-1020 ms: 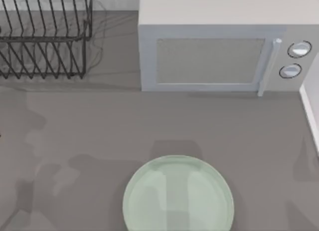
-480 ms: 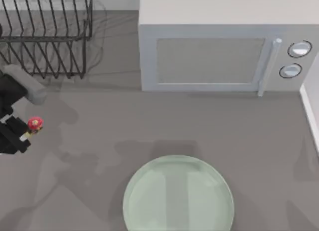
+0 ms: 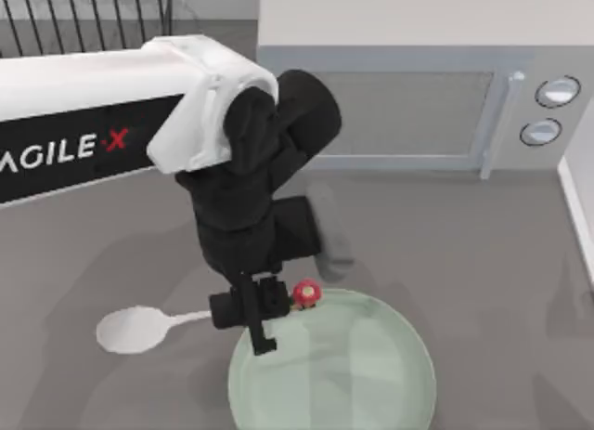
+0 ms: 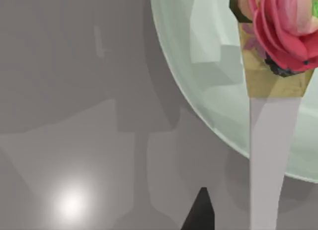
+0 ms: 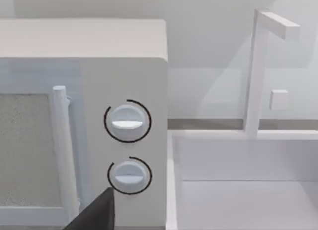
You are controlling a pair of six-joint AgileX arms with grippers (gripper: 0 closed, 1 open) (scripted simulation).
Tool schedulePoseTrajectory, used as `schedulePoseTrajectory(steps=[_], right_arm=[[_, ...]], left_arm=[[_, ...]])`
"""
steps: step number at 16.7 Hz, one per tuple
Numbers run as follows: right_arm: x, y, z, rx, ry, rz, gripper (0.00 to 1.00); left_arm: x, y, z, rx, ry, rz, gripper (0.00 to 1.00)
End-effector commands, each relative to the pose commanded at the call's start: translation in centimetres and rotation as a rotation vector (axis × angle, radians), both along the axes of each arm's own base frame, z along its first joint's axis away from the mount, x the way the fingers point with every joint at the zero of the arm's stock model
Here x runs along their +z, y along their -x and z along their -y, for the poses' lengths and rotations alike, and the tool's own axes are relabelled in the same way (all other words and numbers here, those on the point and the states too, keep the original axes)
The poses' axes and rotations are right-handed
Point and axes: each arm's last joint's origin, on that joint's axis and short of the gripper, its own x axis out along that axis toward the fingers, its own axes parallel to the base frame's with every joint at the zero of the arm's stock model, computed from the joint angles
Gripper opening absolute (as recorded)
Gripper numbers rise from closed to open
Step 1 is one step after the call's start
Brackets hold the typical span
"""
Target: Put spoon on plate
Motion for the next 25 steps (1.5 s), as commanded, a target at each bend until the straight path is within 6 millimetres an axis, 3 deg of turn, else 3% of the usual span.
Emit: schedulePoseTrajectory(steps=[3, 6, 13, 25], right_arm=[[0.0, 0.0, 0.0, 0.000, 0.000, 0.000, 1.00], [0.0, 0.0, 0.0, 0.000, 0.000, 0.000, 1.00], [0.0, 0.0, 0.0, 0.000, 0.000, 0.000, 1.00], [0.0, 0.0, 0.0, 0.000, 0.000, 0.000, 1.00]], left_arm=[[-0.5, 3.3, 5.4, -0.159, 0.011, 0.016, 0.00], [-0.7, 5.1, 7.7, -0.228, 0.022, 0.029, 0.00], [-0.7, 5.2, 7.7, -0.229, 0.022, 0.028, 0.00], [-2.9, 5.9, 8.1, -0.227, 0.044, -0.081, 0.00]])
